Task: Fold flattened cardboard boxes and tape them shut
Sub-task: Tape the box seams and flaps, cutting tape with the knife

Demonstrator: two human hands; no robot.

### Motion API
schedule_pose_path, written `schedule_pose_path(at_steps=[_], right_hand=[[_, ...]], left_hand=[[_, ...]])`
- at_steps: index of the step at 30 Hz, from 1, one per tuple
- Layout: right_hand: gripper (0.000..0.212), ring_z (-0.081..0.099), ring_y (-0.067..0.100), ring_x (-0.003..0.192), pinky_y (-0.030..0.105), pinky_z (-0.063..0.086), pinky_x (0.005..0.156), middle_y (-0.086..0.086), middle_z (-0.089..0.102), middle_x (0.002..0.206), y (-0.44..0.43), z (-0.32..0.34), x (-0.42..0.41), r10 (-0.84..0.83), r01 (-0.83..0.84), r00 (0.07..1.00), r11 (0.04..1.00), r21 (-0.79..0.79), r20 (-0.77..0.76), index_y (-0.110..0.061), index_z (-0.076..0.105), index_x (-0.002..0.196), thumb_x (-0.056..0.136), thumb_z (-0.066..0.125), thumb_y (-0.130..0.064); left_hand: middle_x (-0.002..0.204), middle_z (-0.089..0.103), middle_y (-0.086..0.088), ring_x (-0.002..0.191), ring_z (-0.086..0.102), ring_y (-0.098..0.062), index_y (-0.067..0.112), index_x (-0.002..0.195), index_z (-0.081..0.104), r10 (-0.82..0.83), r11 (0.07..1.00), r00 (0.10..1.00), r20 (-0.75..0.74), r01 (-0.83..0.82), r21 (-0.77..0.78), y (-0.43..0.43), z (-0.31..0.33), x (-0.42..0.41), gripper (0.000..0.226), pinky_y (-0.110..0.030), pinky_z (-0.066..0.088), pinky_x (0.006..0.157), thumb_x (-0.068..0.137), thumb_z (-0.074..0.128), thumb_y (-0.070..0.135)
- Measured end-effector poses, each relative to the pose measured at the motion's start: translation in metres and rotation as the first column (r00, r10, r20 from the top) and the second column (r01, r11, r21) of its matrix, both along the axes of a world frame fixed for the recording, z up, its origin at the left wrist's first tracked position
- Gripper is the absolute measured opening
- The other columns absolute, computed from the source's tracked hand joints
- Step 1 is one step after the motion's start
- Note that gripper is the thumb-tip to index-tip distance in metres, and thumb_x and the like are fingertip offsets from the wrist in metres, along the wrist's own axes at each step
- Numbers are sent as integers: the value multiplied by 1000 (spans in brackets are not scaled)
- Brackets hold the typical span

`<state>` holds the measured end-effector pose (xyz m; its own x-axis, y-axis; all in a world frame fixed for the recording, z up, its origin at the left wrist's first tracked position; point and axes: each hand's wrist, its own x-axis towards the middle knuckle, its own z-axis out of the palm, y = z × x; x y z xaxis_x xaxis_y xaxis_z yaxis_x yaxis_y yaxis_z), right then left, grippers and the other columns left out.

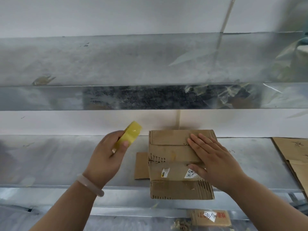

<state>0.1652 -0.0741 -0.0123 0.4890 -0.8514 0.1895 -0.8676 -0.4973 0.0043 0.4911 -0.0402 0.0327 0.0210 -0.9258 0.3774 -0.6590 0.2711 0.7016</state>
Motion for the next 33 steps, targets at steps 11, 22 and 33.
schedule_pose_path(at_steps=[11, 22, 33], right_hand=[[76, 44, 23, 138, 47, 37, 112, 2, 51, 146, -2, -1, 1, 2, -1, 998, 1000, -9, 57, -16, 53, 141, 87, 39, -68], [86, 36, 13, 141, 32, 22, 120, -2, 50, 147, 1, 12, -5, -60, -14, 911, 984, 176, 408, -21, 53, 141, 86, 22, -79], [20, 59, -14, 69, 2, 40, 57, -28, 67, 66, 0, 46, -3, -543, 103, 157, 840, 533, 825, -40, 70, 72, 90, 70, -32]], left_hand=[[76, 61, 15, 69, 57, 1, 24, 108, 66, -374, 886, 927, 4, 357, 295, -51, 54, -114, 20, -24, 47, 67, 98, 50, 32], [67, 61, 19, 60, 56, 7, 33, 100, 63, -375, 870, 924, 72, 324, 371, -68, 53, -132, 13, -14, 38, 57, 97, 50, 33], [75, 62, 5, 74, 58, -13, 21, 85, 65, -471, 849, 820, 326, 322, 419, -75, 69, -163, 28, -30, 43, 63, 96, 48, 41]])
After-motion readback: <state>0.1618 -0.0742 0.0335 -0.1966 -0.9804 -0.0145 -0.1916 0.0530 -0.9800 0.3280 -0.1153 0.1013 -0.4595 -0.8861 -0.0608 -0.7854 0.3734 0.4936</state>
